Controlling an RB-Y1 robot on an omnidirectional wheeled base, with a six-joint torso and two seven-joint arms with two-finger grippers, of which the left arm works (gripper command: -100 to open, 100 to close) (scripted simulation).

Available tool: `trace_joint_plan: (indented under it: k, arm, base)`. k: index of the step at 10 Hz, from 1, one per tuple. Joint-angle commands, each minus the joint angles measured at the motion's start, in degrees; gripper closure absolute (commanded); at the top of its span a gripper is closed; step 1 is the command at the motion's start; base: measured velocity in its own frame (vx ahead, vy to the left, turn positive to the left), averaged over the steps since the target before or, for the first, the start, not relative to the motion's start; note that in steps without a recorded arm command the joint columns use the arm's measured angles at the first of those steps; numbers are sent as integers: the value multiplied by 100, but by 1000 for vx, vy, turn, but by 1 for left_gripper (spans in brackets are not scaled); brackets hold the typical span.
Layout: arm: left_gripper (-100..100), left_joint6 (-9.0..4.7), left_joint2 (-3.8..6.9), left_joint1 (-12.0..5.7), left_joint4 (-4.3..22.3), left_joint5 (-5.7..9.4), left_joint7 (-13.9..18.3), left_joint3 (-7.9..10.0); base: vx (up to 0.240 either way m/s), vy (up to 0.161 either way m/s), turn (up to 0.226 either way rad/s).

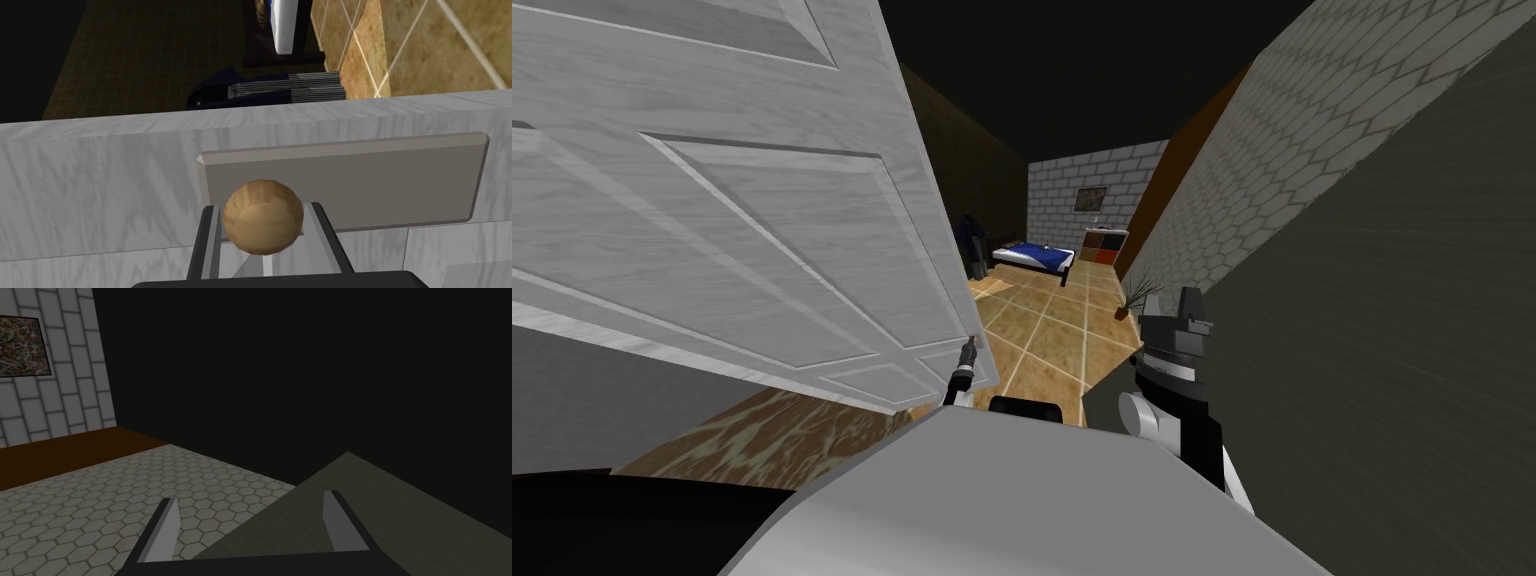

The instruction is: Push the door open

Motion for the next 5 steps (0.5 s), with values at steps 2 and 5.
trace_joint_plan:
  k: [2,5]
  arm:
    - [100,24,82,38,-51,-19,39,256]
    - [100,41,82,50,-69,-60,77,451]
  base:
    - [173,-26,125]
    - [161,-19,95]
